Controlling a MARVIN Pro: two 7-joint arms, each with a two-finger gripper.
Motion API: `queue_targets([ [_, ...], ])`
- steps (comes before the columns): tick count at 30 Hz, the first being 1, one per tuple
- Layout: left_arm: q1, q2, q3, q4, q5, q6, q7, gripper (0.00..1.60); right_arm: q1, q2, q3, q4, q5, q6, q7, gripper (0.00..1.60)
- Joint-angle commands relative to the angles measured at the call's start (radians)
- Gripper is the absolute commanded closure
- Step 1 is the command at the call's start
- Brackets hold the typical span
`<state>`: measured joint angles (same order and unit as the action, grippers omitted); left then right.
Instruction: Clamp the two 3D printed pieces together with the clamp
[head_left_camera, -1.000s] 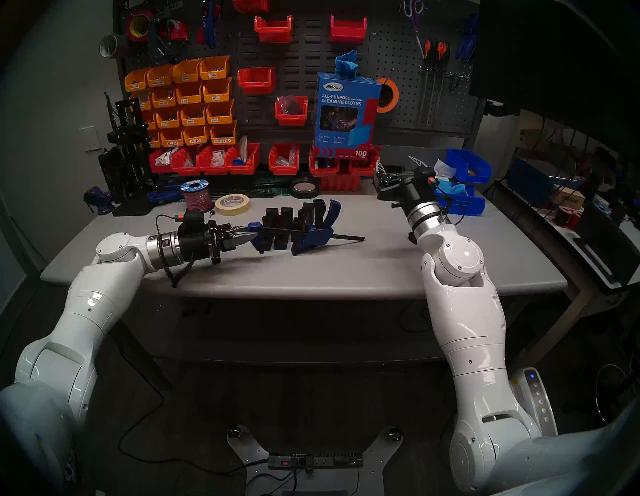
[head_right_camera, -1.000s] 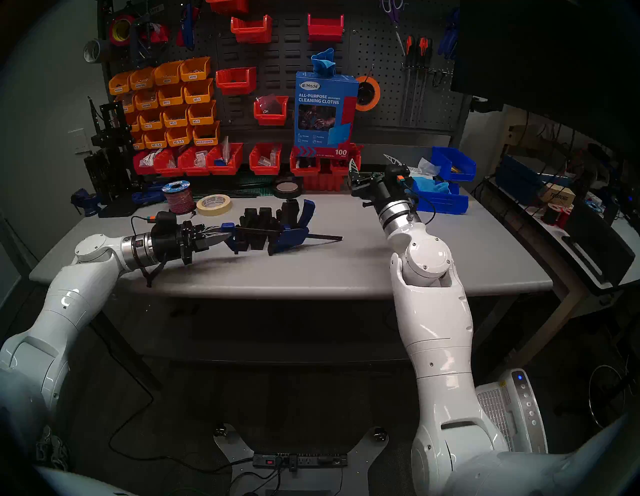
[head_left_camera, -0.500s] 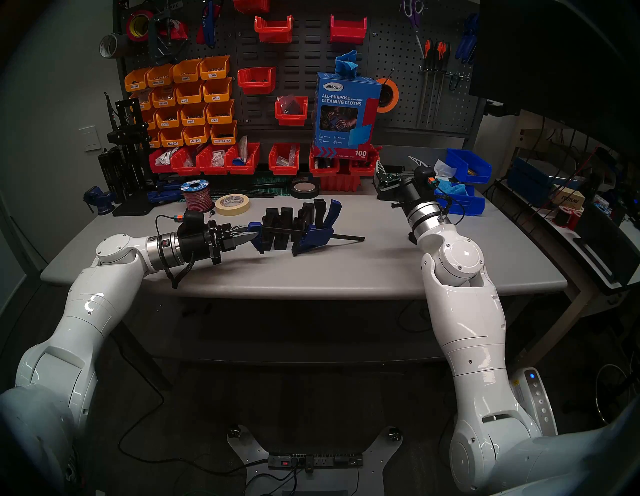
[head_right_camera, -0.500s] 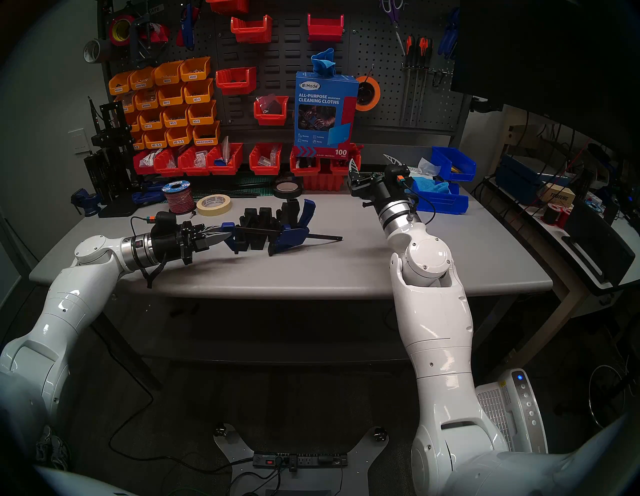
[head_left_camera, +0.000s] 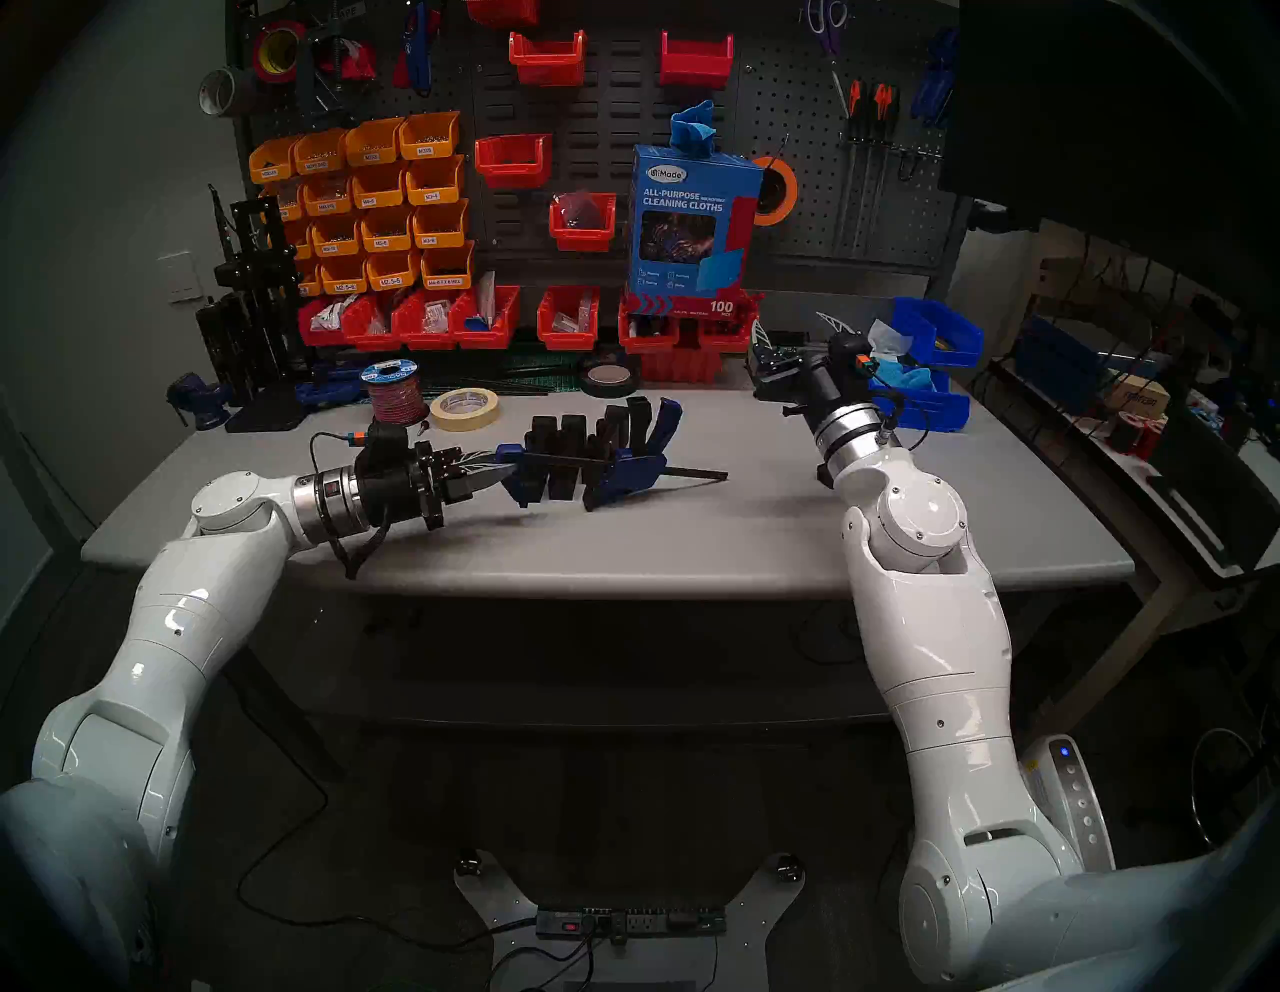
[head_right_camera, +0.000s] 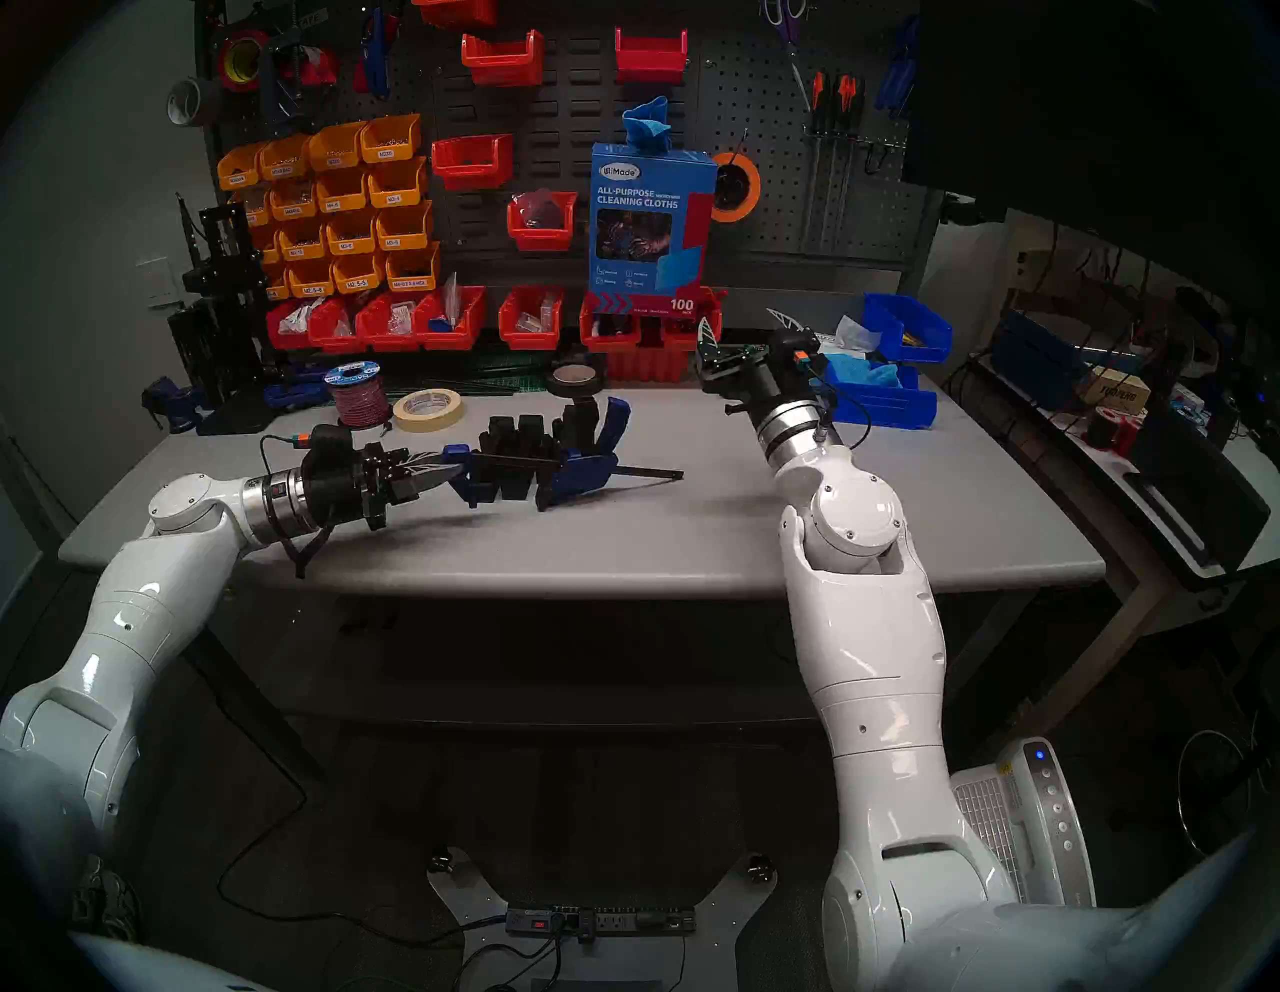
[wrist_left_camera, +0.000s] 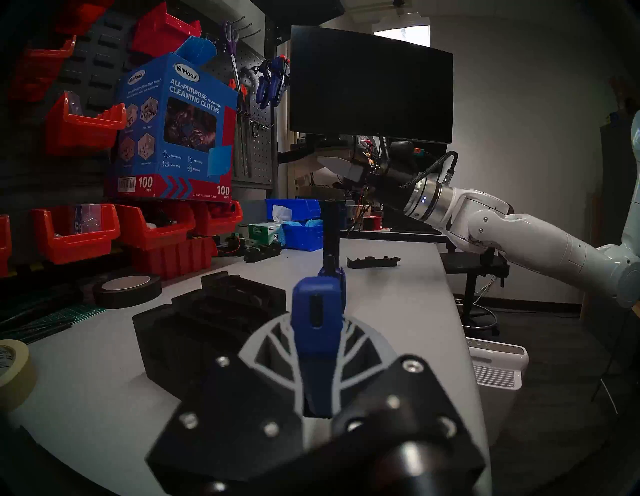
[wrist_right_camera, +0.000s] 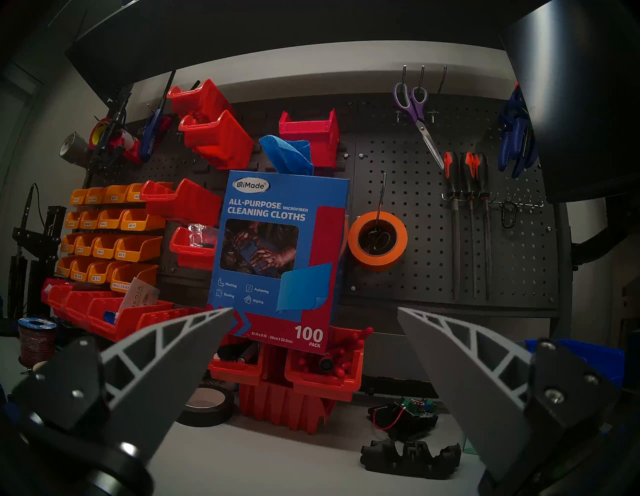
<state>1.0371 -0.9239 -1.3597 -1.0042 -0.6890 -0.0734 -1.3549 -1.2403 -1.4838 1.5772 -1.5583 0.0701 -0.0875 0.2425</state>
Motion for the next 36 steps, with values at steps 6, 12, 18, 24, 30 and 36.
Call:
queue_targets([
  [6, -0.028, 0.002, -0.028, -0.027, -0.024, -0.001, -0.003, 1.6, 0.067, -0.012, -0.012, -0.035, -0.002, -0.019, -0.001, 0.0],
  [12, -0.027, 0.001, -0.029, -0.029, -0.023, 0.0, -0.003, 1.6, 0.082, -0.019, -0.027, -0.034, -0.003, -0.02, -0.001, 0.0],
  [18, -0.027, 0.001, -0.031, -0.03, -0.022, 0.0, -0.003, 1.6, 0.082, -0.025, -0.043, -0.049, -0.004, -0.015, 0.002, 0.0],
  [24, -0.026, 0.0, -0.032, -0.03, -0.022, 0.001, -0.003, 1.6, 0.073, -0.03, -0.064, -0.077, -0.004, -0.002, 0.008, 0.0],
  [30, -0.025, 0.0, -0.034, -0.031, -0.022, 0.001, -0.003, 1.6, 0.045, -0.037, -0.097, -0.122, -0.006, 0.033, 0.023, 0.0],
  [36, -0.025, -0.001, -0.034, -0.031, -0.021, 0.002, -0.003, 1.6, 0.011, -0.054, -0.134, -0.176, -0.01, 0.077, 0.028, 0.0],
])
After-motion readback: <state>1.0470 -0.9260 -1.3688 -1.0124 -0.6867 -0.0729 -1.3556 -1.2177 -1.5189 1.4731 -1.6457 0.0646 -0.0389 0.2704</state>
